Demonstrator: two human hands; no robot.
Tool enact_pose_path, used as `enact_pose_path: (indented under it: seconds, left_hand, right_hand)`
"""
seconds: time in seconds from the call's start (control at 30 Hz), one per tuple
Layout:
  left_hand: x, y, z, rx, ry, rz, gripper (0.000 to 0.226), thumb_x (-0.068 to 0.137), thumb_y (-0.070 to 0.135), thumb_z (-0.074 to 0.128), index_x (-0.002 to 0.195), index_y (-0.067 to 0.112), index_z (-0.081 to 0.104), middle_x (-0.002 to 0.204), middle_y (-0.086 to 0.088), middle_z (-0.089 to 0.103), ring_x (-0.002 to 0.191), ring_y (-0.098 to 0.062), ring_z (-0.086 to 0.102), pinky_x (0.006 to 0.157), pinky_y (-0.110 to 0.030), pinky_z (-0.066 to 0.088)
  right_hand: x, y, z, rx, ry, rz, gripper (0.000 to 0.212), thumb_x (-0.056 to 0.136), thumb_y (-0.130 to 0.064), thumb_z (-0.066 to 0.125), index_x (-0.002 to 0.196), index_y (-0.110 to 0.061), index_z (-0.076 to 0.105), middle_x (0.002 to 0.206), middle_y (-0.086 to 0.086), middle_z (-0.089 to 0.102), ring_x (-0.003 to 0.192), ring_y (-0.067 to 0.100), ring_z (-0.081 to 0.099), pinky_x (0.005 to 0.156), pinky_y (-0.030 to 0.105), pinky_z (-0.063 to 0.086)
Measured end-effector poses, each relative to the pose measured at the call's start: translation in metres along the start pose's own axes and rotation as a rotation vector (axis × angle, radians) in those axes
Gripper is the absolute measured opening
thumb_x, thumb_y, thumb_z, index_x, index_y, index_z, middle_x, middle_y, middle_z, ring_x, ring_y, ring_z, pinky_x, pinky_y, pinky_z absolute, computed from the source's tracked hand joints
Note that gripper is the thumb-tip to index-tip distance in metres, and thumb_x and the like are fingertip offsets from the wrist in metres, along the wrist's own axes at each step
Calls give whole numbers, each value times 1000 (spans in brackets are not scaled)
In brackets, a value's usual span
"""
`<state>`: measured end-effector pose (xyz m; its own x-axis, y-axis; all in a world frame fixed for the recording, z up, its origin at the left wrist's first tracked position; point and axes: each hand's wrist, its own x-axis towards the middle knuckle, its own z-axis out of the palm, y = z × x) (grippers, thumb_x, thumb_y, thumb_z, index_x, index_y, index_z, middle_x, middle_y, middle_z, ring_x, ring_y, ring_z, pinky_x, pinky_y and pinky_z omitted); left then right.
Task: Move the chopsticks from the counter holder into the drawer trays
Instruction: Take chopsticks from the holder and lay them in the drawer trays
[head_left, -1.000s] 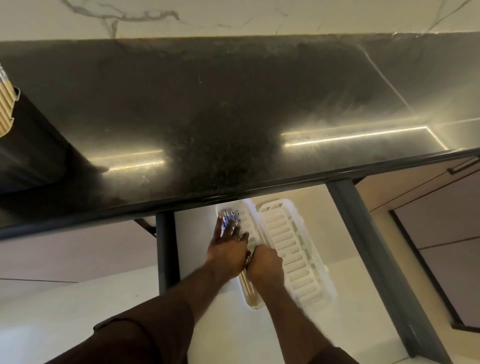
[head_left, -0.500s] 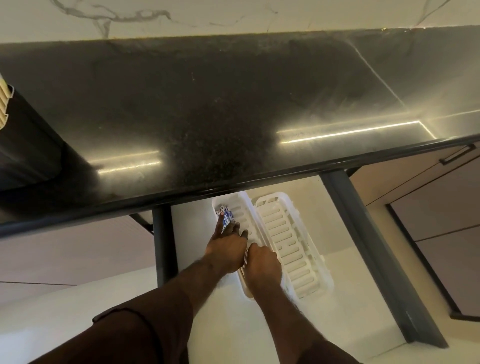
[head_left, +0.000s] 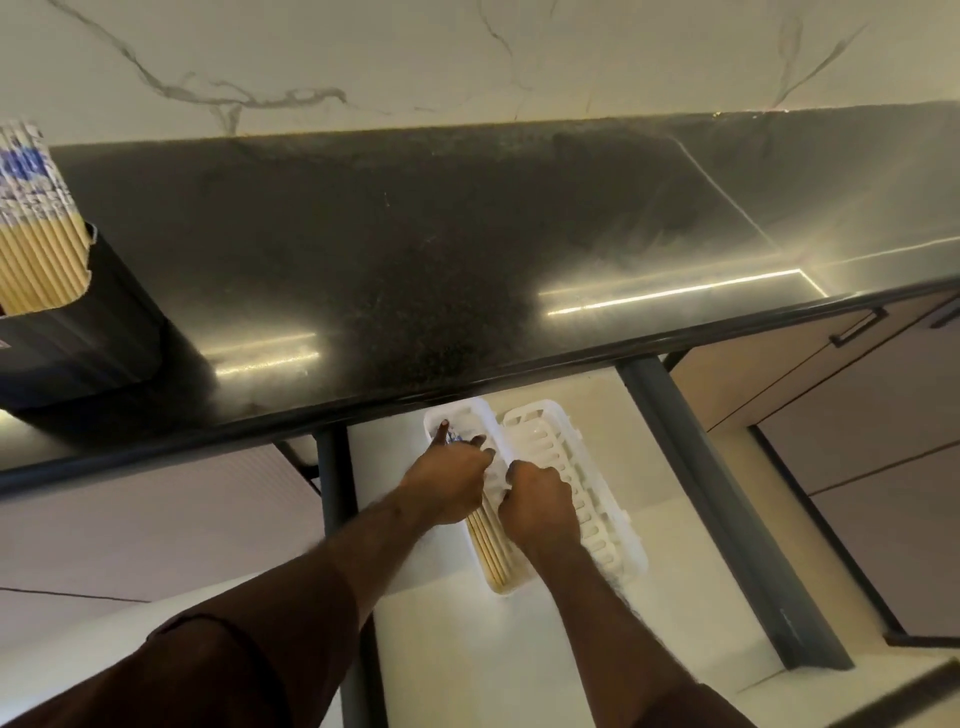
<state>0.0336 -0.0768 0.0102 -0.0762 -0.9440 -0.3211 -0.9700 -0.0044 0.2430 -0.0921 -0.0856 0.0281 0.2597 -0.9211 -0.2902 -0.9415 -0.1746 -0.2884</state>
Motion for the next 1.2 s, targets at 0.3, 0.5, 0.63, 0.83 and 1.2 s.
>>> enact_pose_path:
  seconds: [0.3, 0.5, 0.63, 0.83, 1.2]
  left_hand:
    - [-58, -22, -135, -393, 477, 94, 39, 97, 21, 53, 135, 17, 52, 127, -5, 65, 110, -14, 64, 89, -19, 46]
    - [-117, -80, -217, -403, 842, 168, 33, 88, 15, 67, 121, 14, 67, 118, -5, 70, 102, -12, 68, 90, -8, 40]
    - [-157, -145, -250, -464, 950, 210, 34, 88, 17, 68, 122, 17, 66, 116, -2, 71, 100, -4, 67, 87, -11, 49]
    - [-204, -253, -283, -536, 980, 122, 35, 89, 17, 66, 124, 20, 65, 112, -1, 73, 101, -5, 67, 87, -13, 50]
    - [-201, -380, -276, -602, 990, -196, 42, 89, 10, 66, 130, 11, 58, 129, -9, 64, 119, -21, 60, 98, -34, 49]
  right_hand:
    - [-22, -68, -123, 252, 274, -55, 23, 86, -28, 69, 106, -19, 65, 99, 5, 69, 81, 18, 62, 70, 30, 50]
    - [-43, -170, -172, 270, 462, -269, 18, 92, -28, 60, 107, -22, 67, 99, -2, 71, 89, 13, 57, 73, 25, 39]
    - [-55, -257, -175, 315, 556, -398, 15, 89, -25, 63, 102, -22, 69, 95, -6, 73, 89, 13, 64, 80, 30, 49]
    - [-57, -383, -156, 364, 539, -478, 17, 89, -23, 65, 106, -23, 69, 91, -12, 72, 61, -12, 48, 56, 0, 36]
    - [-7, -494, -78, 325, 282, -469, 27, 92, -18, 62, 119, -20, 62, 105, -1, 71, 82, 5, 66, 69, 18, 56]
